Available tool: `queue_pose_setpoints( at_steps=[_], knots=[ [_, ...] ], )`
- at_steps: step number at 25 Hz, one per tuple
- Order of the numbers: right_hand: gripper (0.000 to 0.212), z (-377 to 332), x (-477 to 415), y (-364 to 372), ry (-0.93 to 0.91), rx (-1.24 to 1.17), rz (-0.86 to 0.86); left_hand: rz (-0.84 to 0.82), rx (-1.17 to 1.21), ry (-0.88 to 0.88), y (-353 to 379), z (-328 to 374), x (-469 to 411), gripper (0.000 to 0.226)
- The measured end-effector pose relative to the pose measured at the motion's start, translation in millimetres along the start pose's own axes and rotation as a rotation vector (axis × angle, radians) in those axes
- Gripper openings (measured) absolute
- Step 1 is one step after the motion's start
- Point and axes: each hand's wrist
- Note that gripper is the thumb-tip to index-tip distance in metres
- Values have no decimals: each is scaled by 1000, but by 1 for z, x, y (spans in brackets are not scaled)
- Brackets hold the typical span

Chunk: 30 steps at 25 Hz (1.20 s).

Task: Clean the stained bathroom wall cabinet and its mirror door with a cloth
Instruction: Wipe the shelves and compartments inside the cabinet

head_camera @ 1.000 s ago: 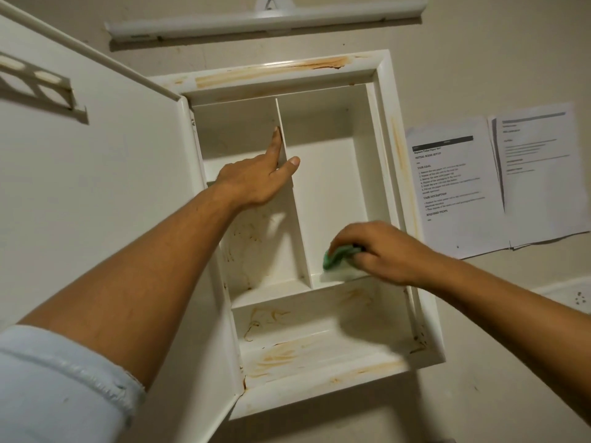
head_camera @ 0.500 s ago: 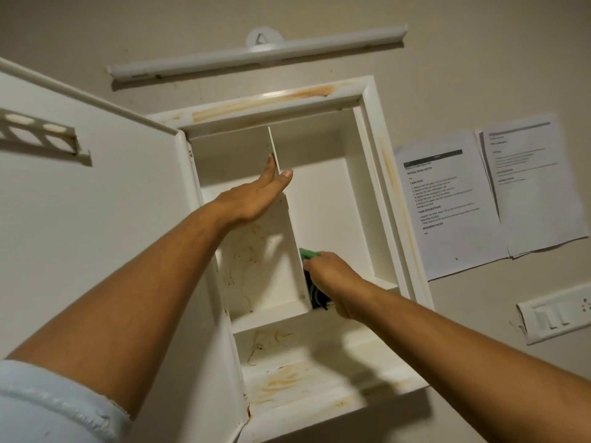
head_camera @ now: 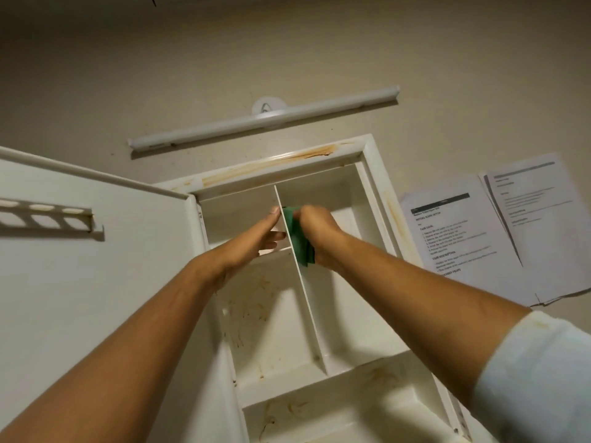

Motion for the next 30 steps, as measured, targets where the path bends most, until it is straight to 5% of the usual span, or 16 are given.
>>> queue_pose_setpoints(
  at_steps=[4,7,11,13,18,24,30],
  knots=[
    [21,94,61,-44,32,400,-43,27,59,12,-7,-10,-6,80],
    [17,81,51,-45,117,493,-115,66,121,0,-7,-10,-3,85],
    [18,-19,-37,3,-152,282,-19,79,192,20,-7,-4,2,37],
    [19,-11,-49,5,-233,248,-47,73,184,15,-8,-2,3,30],
    [17,63,6,-35,-127,653,-84,44,189,33,-7,-3,5,26],
    [16,-22,-66,9,-254,375,-57,42,187,43,-9,-8,-1,41],
    [14,35,-20,-29,-76,652,-163,64,171,27,-7,-9,-3,80]
  ],
)
Point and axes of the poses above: each hand's wrist, its own x-axis away from the middle knuckle, its own y-axis out of the palm, z = x × y
